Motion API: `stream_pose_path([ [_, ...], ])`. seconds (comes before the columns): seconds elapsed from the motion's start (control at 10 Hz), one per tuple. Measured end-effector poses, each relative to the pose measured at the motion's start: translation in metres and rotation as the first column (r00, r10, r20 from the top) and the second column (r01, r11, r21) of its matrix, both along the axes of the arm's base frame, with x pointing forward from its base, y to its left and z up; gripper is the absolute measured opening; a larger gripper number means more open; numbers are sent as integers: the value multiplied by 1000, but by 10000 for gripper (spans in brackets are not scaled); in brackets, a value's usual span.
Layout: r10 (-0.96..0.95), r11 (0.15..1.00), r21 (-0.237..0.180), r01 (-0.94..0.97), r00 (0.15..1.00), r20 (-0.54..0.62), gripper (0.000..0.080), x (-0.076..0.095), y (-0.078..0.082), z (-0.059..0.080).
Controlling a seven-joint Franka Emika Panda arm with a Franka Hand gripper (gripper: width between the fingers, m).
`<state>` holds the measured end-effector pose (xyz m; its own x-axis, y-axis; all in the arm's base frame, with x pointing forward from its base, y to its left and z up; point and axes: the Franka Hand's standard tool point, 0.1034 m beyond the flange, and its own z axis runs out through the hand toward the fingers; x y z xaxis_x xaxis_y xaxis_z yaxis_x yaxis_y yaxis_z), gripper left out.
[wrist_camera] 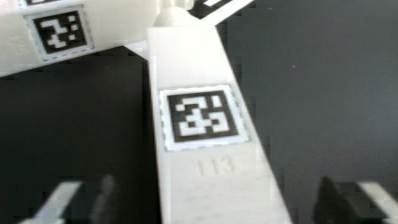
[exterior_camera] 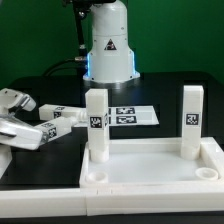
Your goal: Assemble desk
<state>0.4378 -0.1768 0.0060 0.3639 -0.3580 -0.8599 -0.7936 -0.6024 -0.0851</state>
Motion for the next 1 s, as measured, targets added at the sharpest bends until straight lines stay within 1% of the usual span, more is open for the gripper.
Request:
stream_pose_path([
  [0.1, 0, 1000, 0, 0, 1000, 0, 368, 0, 0, 0],
  [0.2, 0, 1000, 0, 0, 1000, -1, 283, 0, 0, 0],
  [0.3, 1, 1000, -5, -1, 1000, 4, 283, 1, 0, 0],
  [0.4, 9, 1000, 1, -9, 1000, 16, 283, 5, 1, 9],
  [0.5, 14, 1000, 10, -15, 999, 43, 283, 16, -1, 30],
  [0.6, 14, 1000, -14, -12, 995, 97, 283, 32, -5, 53],
  [0.7, 26, 998, -56, -16, 984, 176, 283, 51, -9, 79],
  [0.8, 66, 993, -113, -37, 963, 263, 283, 61, -13, 85],
  [0.9, 67, 984, -180, -10, 948, 312, 284, 64, -13, 81],
  [1.0, 72, 971, -238, 16, 932, 355, 284, 64, -12, 81],
])
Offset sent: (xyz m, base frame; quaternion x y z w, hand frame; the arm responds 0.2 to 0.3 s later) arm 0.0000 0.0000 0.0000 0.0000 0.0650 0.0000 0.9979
